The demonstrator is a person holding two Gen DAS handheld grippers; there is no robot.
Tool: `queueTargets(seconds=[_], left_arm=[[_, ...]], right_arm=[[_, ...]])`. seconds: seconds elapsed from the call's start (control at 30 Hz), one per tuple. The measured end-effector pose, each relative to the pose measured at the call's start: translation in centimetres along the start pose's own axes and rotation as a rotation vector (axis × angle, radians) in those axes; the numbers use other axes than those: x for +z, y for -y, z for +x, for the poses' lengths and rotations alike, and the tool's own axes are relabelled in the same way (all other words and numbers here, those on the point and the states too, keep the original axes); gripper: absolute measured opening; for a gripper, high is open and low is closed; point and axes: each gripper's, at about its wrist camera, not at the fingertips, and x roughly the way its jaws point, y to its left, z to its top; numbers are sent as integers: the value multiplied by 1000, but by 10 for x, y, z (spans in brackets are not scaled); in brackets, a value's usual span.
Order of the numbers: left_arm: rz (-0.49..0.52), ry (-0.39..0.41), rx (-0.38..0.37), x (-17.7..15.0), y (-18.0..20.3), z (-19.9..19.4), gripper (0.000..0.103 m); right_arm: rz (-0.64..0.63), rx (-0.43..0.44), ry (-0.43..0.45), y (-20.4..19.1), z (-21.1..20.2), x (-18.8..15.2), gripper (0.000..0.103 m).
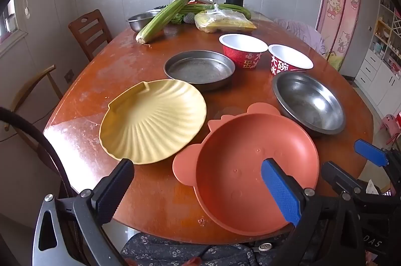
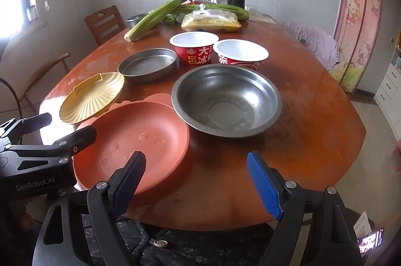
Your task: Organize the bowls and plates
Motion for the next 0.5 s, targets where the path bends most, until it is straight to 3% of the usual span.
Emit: queueTargets(seconds=[0.5], left_arm=[[-23, -7, -14, -3, -4, 0, 102]], right_arm=[[-3, -12, -22, 2, 6, 2, 84]])
